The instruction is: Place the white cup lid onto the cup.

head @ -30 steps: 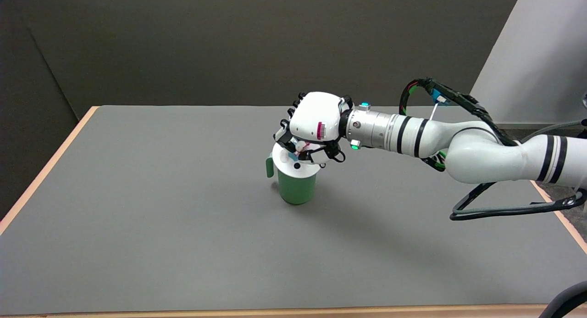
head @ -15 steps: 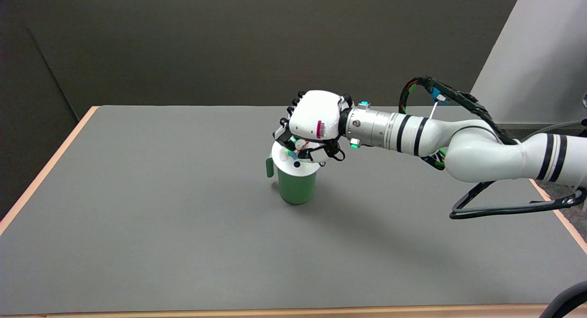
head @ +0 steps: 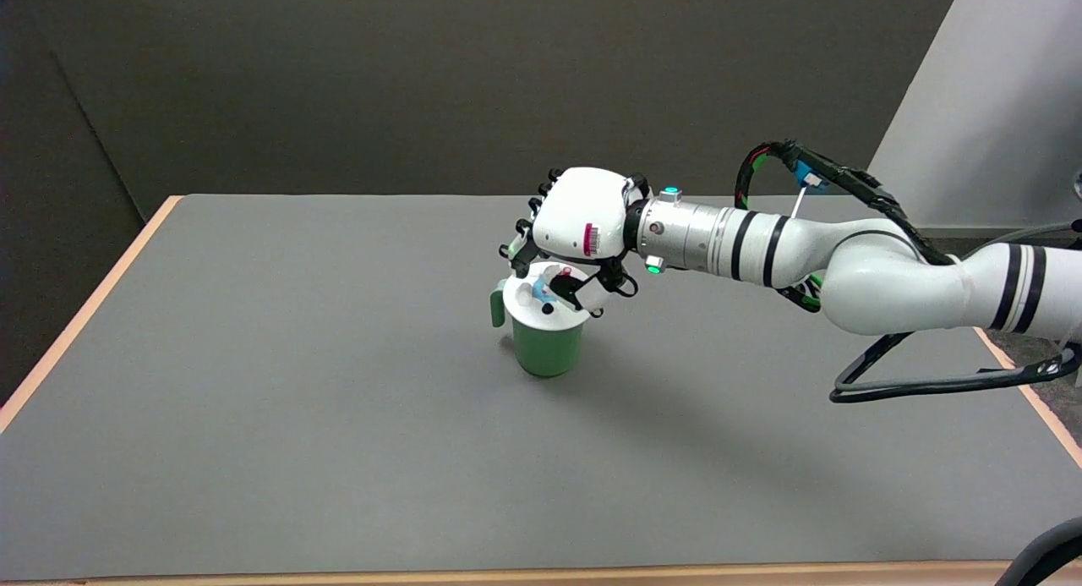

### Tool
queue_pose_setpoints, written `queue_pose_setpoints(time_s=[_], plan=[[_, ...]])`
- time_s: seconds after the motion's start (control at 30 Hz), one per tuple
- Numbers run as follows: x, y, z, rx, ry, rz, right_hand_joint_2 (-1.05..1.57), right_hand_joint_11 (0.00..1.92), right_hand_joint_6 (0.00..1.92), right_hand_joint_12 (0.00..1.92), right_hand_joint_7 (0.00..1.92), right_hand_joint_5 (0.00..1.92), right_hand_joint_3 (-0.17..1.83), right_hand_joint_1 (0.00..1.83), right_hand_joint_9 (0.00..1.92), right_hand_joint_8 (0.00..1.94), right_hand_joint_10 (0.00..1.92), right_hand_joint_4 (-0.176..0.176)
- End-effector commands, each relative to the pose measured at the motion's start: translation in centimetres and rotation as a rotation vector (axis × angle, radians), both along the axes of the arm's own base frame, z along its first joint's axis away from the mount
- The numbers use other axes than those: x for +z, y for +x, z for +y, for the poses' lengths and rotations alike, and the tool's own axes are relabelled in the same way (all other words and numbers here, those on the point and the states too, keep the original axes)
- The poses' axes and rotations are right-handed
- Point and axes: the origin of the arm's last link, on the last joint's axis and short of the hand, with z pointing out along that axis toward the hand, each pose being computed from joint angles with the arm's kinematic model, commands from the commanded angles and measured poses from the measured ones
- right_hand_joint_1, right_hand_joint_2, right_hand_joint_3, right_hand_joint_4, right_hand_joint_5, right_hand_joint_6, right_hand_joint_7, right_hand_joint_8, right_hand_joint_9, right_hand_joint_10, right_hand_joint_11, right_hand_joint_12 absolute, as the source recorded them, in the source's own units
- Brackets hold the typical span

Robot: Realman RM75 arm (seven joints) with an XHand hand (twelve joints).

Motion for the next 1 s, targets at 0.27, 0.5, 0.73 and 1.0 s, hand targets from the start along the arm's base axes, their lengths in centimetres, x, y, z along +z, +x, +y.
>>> queue_pose_setpoints(time_s=[0.27,0.5,0.73,1.0], plan=[[1.6,3.4,-1.1,0.102,-0.049,-0.022,0.76,1.02,0.28,0.76,0.88,0.72,0.95,0.86,0.99,0.24,0.33,0.176],[4.9,4.7,-2.7,0.211,-0.154,-0.016,0.75,1.02,0.26,0.76,0.86,0.71,0.96,0.85,0.98,0.23,0.34,0.176],[10.6,5.5,-5.2,0.271,-0.327,-0.001,0.75,1.03,0.26,0.76,0.87,0.72,0.95,0.85,0.98,0.24,0.33,0.176],[19.5,4.4,-6.9,0.338,-0.6,-0.019,0.76,1.03,0.27,0.8,0.87,0.72,0.95,0.8,0.99,0.23,0.34,0.176]])
